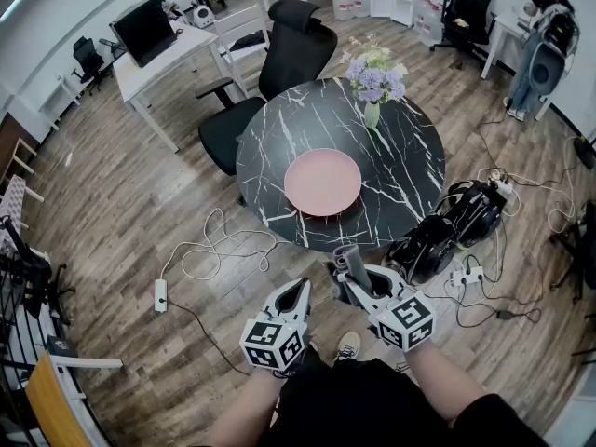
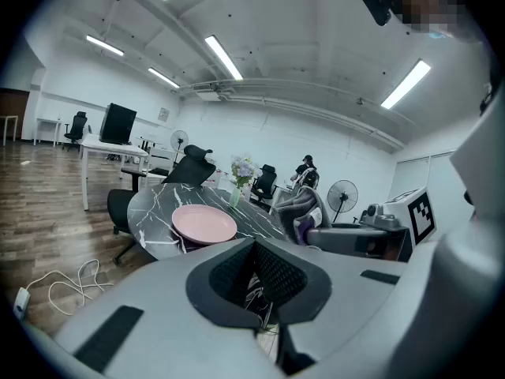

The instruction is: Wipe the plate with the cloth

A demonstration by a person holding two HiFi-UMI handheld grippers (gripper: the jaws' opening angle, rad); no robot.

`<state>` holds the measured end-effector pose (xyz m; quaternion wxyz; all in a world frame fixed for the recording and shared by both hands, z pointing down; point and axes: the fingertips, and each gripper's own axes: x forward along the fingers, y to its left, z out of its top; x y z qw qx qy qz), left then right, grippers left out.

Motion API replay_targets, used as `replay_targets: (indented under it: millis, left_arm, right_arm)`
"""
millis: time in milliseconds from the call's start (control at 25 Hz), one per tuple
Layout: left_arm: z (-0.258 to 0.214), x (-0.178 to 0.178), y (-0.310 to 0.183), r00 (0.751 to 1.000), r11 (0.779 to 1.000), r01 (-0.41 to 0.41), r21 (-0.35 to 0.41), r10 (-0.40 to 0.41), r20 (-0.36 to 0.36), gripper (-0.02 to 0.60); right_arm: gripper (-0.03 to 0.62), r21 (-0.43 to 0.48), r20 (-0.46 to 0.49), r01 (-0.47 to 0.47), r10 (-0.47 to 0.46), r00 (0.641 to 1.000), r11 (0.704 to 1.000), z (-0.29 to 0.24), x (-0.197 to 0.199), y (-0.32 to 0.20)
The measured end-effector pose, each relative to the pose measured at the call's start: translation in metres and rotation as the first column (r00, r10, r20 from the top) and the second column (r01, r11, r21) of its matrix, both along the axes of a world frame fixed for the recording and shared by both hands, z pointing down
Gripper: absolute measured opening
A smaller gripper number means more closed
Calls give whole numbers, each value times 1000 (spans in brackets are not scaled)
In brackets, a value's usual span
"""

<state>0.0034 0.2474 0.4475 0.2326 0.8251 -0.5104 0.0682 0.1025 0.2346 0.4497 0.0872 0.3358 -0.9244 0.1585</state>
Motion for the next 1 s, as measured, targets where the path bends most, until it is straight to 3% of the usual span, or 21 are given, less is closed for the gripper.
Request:
replay_targets:
  millis: [1000]
  left_arm:
    - [-7, -8, -21, 1000, 1000, 6, -6, -6, 17, 18]
  right_arm:
    - [107, -4, 61, 18, -17, 998, 1000, -13, -1, -16]
